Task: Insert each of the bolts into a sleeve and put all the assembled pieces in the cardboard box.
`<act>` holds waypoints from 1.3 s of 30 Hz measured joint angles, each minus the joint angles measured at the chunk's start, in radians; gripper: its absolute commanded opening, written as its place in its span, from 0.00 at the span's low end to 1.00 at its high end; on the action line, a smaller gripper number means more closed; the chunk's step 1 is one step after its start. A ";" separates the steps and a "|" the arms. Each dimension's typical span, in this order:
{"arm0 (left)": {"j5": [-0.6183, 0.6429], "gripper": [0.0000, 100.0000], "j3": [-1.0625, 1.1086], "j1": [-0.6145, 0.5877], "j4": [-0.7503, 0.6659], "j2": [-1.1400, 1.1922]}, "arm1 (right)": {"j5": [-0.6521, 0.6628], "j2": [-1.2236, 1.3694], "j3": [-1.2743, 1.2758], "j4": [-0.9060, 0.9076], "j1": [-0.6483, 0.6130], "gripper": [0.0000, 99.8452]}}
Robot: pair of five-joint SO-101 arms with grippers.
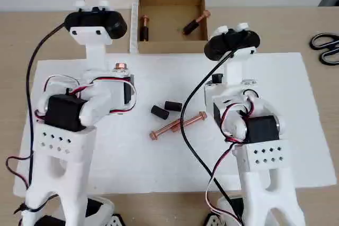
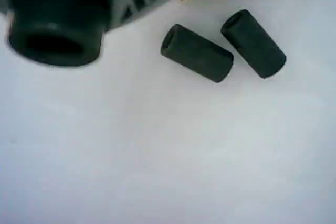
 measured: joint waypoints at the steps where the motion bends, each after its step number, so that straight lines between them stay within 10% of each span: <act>1: 0.000 0.01 0.000 0.000 -0.003 0.000 | 0.000 -0.003 0.018 -0.018 0.000 0.00; 16: 0.015 0.01 0.008 0.164 -0.020 0.000 | 0.000 -0.422 0.465 -0.345 -0.089 0.00; 31: 0.083 0.01 0.295 0.164 -0.509 -0.003 | 0.000 -0.485 0.586 -0.358 -0.095 0.00; 39: 0.103 0.01 0.298 0.196 -0.497 -0.068 | 0.000 -0.493 0.592 -0.356 -0.115 0.00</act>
